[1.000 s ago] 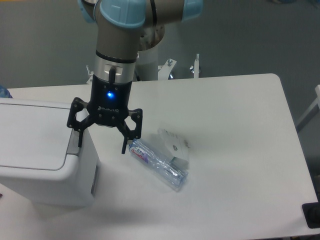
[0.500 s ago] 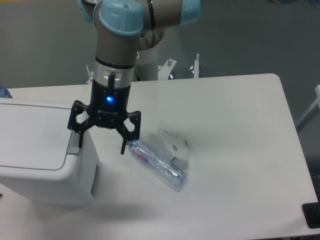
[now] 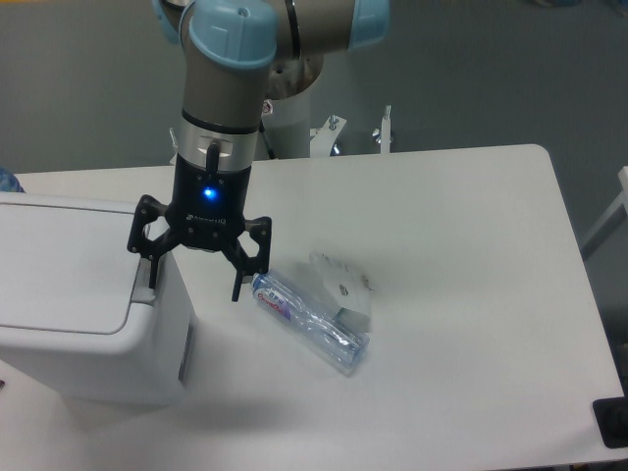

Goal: Open the trash can

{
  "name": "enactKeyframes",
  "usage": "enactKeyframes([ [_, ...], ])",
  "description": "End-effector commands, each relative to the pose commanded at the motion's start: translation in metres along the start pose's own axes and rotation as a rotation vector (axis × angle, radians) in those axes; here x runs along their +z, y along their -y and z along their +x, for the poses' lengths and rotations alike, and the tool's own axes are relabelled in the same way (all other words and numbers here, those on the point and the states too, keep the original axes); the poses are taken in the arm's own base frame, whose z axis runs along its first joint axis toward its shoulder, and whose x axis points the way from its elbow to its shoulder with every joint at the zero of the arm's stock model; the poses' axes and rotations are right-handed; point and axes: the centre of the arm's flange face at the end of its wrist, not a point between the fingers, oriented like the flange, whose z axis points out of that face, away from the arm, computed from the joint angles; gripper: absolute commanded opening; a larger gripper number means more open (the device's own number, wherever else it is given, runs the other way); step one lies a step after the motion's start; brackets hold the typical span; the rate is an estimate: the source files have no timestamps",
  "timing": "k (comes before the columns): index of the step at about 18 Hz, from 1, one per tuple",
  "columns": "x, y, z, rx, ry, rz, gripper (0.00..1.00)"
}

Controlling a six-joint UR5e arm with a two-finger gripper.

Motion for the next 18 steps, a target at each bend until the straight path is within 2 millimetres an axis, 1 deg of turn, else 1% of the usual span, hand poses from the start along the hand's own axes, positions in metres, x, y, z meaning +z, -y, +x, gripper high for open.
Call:
enactKeyframes([
  [3,0.002,-0.001,-0.001,-0.002,-0.001,-0.004,1.0],
  [6,0.0,0.0,0.0,0.0,-0.001,0.0,1.0],
  [9,-0.01,0.005,0.001,0.006,0.0,0.02,1.0],
  [11,-0.015,0.01,-0.005,0.013,0.009,0.032,1.0],
  [12,-0.018,0.012,-0.011,0.01,0.019,0.039,1.0],
  [14,-0.031,0.018,-0.04,-0.004,0.056,0.065,1.0],
  [15,-0.034,0.019,-0.048,0.014,0.074,0.067,1.0],
  [16,-0.04,0.018,-0.063,0.028,0.093,0.072,1.0],
  [18,-0.053,0.016,-0.101,0.042,0.133,0.079,1.0],
])
